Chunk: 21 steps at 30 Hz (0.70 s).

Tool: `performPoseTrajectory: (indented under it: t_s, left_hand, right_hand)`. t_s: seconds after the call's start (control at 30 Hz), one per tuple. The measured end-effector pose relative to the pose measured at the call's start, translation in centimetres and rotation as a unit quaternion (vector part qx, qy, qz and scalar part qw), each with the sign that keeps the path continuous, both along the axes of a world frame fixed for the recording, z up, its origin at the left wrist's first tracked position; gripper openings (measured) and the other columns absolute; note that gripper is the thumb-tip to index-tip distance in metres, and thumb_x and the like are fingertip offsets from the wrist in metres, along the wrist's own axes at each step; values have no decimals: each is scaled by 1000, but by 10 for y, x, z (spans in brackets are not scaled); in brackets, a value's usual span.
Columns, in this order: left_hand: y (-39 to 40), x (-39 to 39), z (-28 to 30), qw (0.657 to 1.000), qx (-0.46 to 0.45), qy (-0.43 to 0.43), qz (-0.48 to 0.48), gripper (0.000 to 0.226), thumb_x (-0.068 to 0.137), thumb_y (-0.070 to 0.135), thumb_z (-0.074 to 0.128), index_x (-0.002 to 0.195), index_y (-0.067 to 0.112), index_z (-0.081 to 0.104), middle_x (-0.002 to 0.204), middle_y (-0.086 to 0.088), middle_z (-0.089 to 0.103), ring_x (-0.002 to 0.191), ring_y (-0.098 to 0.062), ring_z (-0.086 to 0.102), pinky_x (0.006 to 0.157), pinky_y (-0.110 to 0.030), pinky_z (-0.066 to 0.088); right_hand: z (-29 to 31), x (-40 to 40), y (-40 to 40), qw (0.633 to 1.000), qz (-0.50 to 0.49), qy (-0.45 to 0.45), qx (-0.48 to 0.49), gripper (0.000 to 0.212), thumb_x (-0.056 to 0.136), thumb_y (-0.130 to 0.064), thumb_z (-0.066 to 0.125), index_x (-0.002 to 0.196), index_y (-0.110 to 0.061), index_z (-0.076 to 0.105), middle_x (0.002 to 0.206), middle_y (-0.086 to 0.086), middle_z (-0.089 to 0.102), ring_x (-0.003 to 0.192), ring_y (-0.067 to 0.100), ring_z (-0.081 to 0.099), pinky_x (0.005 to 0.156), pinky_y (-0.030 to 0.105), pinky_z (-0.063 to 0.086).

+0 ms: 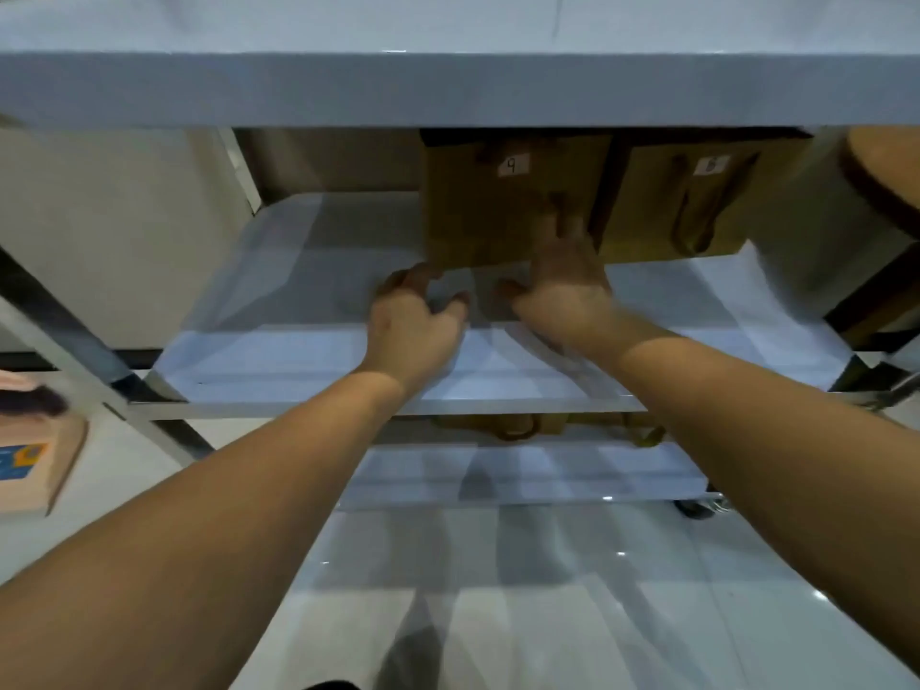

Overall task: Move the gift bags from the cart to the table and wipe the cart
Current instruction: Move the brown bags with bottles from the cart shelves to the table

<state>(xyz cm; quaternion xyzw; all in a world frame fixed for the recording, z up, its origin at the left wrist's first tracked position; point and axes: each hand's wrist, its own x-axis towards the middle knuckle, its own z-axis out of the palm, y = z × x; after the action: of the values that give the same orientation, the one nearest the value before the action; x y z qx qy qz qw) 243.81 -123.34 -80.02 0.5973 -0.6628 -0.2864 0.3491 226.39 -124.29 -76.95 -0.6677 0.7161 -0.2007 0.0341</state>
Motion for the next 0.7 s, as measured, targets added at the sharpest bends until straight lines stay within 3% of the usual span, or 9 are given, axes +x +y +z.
performPoseTrajectory:
  t_s: [0.07, 0.13, 0.33, 0.43, 0.5, 0.6, 0.7]
  left_hand:
    - [0, 5, 1, 999, 3, 45, 4, 44, 96, 31, 66, 137, 20, 58, 134, -3, 55, 105, -14, 51, 96, -25, 41]
    - [1, 7, 2, 996, 4, 82, 15, 42, 96, 29, 67, 136, 20, 58, 134, -3, 56, 110, -18, 55, 97, -28, 45]
    - [7, 6, 9, 984, 14, 178, -5, 35, 99, 38, 61, 132, 26, 56, 138, -1, 56, 127, -19, 51, 100, -30, 39]
    - [3, 5, 15, 978, 27, 208, 6, 31, 98, 47, 58, 125, 32, 54, 133, 0, 55, 123, -21, 52, 95, -31, 39]
    - [-2, 1, 19, 972, 43, 227, 28, 46, 97, 55, 56, 132, 27, 52, 132, -2, 56, 118, -22, 53, 92, -32, 40]
    - [-9, -9, 27, 963, 52, 259, 52, 57, 94, 64, 53, 137, 26, 45, 132, -2, 53, 118, -24, 53, 94, -38, 43]
    - [-13, -25, 39, 953, 52, 283, 93, 76, 93, 68, 52, 153, 26, 32, 148, -7, 46, 131, -30, 48, 108, -46, 39]
  right_hand:
    - [9, 2, -18, 997, -24, 71, -23, 93, 90, -43, 69, 161, -21, 12, 166, 13, 12, 142, 41, 34, 105, 48, 45]
    - [15, -2, -38, 990, -20, 137, -3, 74, 95, -48, 58, 155, -15, 31, 155, 19, 37, 133, 40, 47, 92, 44, 48]
    - [5, 6, -34, 997, -22, 71, 21, 41, 100, -21, 55, 140, -13, 47, 123, 15, 65, 107, 36, 64, 81, 39, 55]
    - [5, 13, -17, 994, -24, 70, 78, 26, 99, -25, 58, 123, -17, 64, 114, 10, 68, 101, 30, 65, 82, 38, 55]
    - [6, 14, 1, 994, -13, 71, 86, 21, 98, -27, 58, 113, -16, 69, 112, 10, 68, 103, 29, 63, 85, 36, 53]
    - [-2, 19, 33, 993, 58, 100, -29, 20, 92, -39, 64, 95, -19, 65, 103, 11, 63, 104, 31, 55, 80, 35, 44]
    - [-13, 24, 56, 990, 59, 100, -81, 29, 77, -30, 81, 67, -18, 56, 75, 10, 57, 82, 33, 56, 62, 28, 34]
